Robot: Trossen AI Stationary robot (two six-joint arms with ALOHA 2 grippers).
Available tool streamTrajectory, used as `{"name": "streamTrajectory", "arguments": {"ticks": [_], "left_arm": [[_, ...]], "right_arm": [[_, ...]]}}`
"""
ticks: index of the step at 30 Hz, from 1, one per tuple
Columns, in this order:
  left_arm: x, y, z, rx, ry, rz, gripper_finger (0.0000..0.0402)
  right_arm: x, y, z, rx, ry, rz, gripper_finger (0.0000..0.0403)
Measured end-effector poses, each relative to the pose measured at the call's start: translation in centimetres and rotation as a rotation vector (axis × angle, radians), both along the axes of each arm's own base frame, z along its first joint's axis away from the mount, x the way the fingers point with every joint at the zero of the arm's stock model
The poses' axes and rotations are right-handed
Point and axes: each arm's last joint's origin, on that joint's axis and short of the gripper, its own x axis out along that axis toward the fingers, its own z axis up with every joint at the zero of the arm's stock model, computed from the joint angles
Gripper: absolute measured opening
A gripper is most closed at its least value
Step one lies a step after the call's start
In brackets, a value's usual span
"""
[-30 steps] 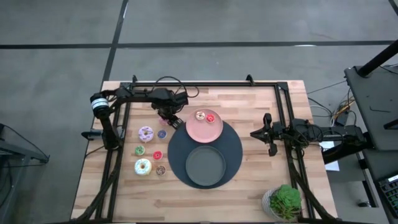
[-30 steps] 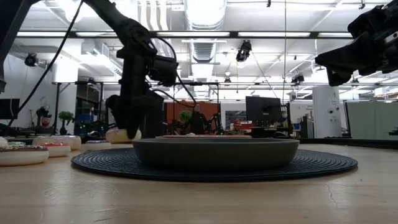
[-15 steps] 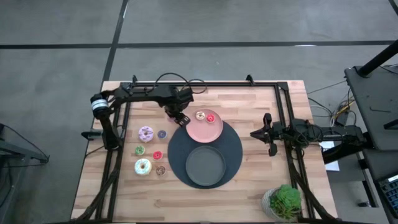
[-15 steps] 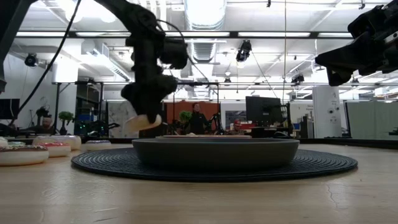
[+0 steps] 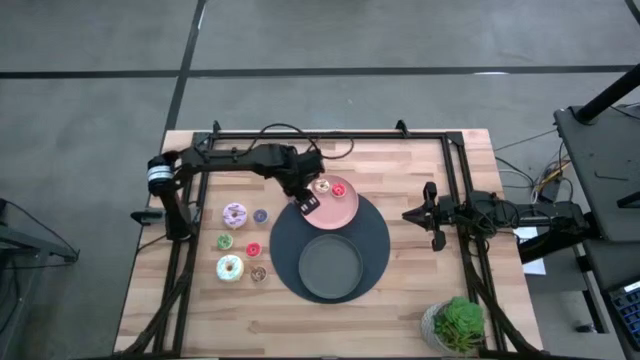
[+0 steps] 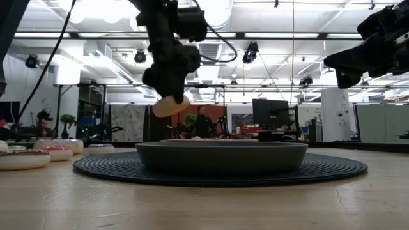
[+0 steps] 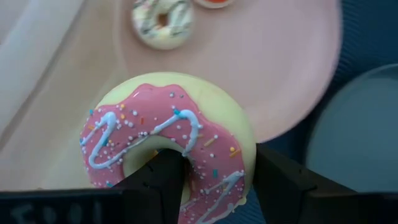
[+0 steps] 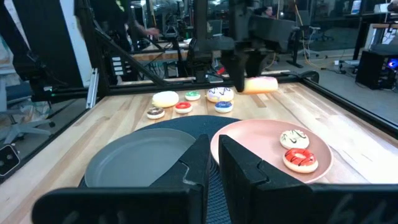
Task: Pick & Place donuts
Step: Put the large pink donut on the gray plate
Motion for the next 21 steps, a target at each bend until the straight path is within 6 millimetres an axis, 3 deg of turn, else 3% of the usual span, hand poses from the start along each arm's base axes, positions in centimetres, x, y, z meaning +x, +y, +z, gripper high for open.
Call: {"name": "streamTrajectory", "arguments": {"ticks": [9, 21], "left_arm": [[1.0, -3.8, 0.8, 0.0, -0.031, -0.095, 0.0147], [2.4, -8.8, 0.1, -0.006, -0.025, -0.218, 0.0147]], "right_arm": [[0.0, 0.0, 0.0, 0.0, 0.0, 0.0, 0.0029], [0.0, 0.0, 0.0, 0.0, 0.001, 0.0, 0.0029]]}}
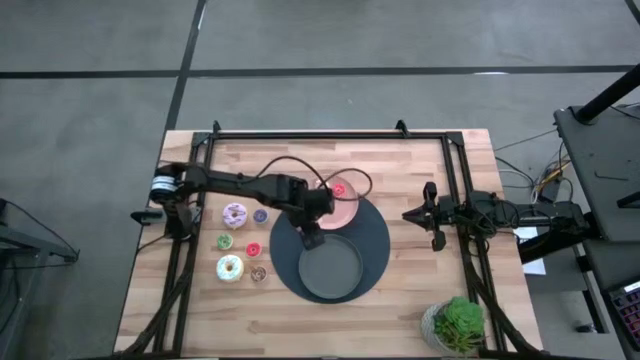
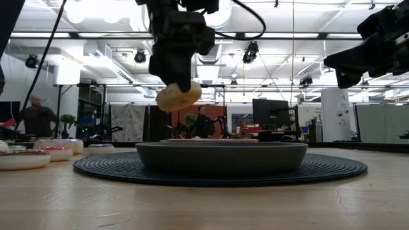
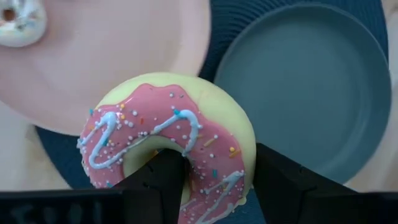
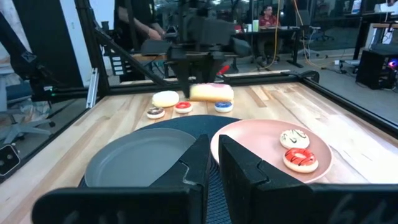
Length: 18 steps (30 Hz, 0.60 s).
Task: Pick & Place donuts
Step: Put the large pink donut on the gray plate
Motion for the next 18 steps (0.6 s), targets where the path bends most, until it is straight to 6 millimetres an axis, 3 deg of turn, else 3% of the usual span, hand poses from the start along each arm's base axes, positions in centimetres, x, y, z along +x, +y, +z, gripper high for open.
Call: {"name": "streamTrajectory", "arguments": {"ticks": [9, 18], "left_arm": [[1.9, -2.4, 0.0, -0.017, -0.018, -0.064, 0.0147], [5.3, -3.2, 0.4, -0.051, -0.065, -0.085, 0.0147]], "right_arm": [[0.0, 0.0, 0.0, 0.0, -0.001, 0.0, 0.0029], [0.0, 0.0, 0.0, 0.0, -0.001, 0.0, 0.0029]]}}
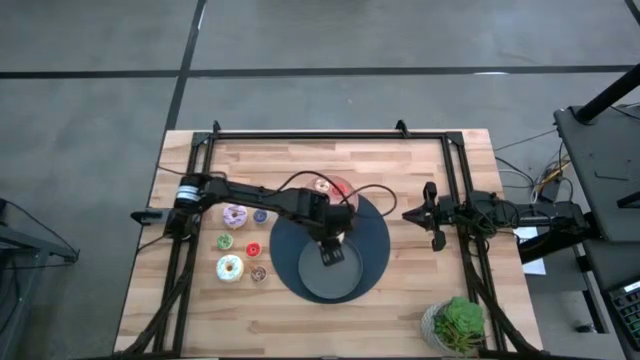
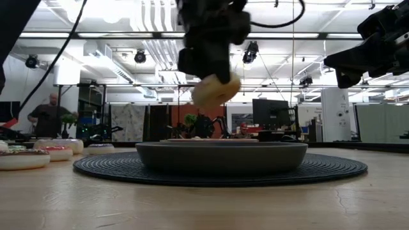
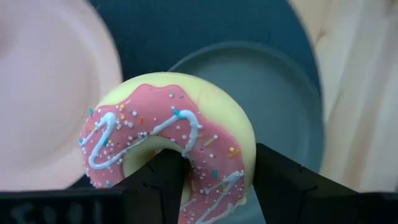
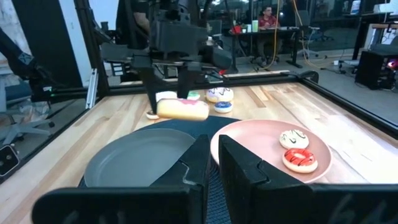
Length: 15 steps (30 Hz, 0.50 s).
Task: Pick & Place donuts
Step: Put the large pink donut on the gray plate
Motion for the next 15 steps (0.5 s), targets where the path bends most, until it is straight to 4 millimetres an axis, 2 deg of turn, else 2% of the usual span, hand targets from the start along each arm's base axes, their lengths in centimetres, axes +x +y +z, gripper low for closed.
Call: {"name": "streamTrajectory", "arguments": {"ticks": [8, 15], "left_arm": [[2.5, -0.7, -0.2, -0.037, -0.025, -0.006, 0.0147], [3.4, -0.9, -1.8, -0.038, -0.006, -0.003, 0.0147]], "right_arm": [[0.0, 0.0, 0.0, 0.0, 0.001, 0.0, 0.0029], [0.0, 0.0, 0.0, 0.0, 0.001, 0.0, 0.0029]]}}
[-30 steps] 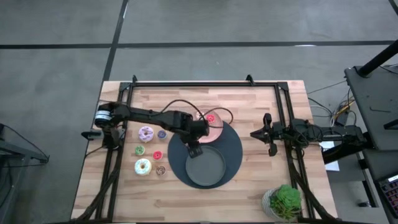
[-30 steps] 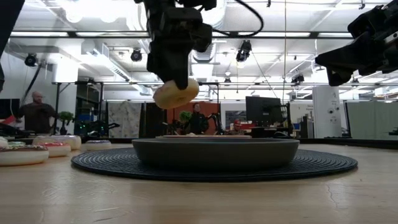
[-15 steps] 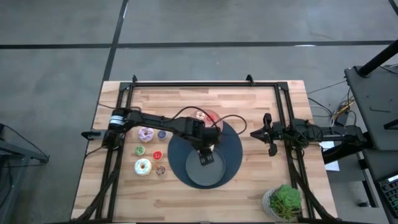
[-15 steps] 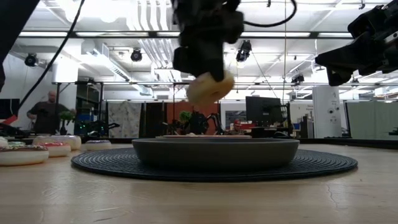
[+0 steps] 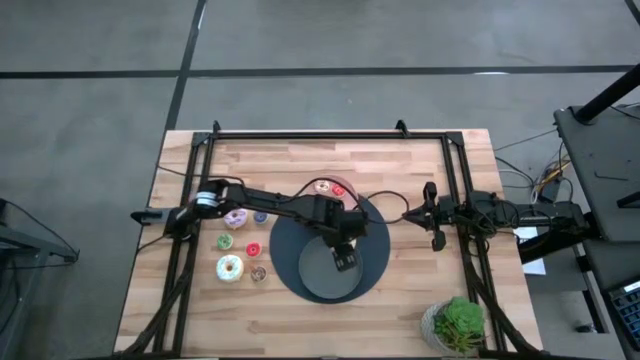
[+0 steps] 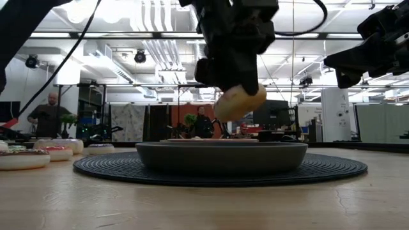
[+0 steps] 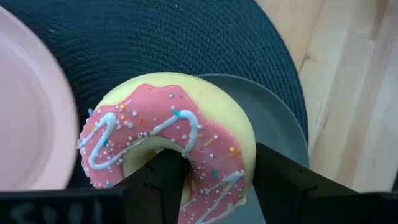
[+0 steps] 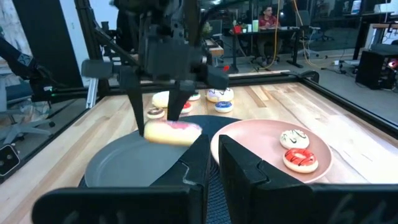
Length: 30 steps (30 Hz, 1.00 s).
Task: Pick & Place donuts
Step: Put the large pink donut on the gray plate
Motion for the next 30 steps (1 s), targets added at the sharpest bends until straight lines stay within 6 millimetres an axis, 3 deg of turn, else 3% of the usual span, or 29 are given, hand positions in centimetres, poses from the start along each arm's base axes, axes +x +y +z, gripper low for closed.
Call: {"name": "streamTrajectory", "arguments": {"ticks": [10, 30], "left_arm": [[0.8, -0.1, -1.8, 0.002, 0.02, 0.0, 0.0147], [1.0, -2.0, -1.8, -0.011, -0.027, -0.024, 0.0147]], "right_arm": [[0.0, 0.0, 0.0, 0.0, 0.0, 0.0, 0.0029], [0.0, 0.0, 0.0, 0.0, 0.0, 0.0, 0.0029]]}}
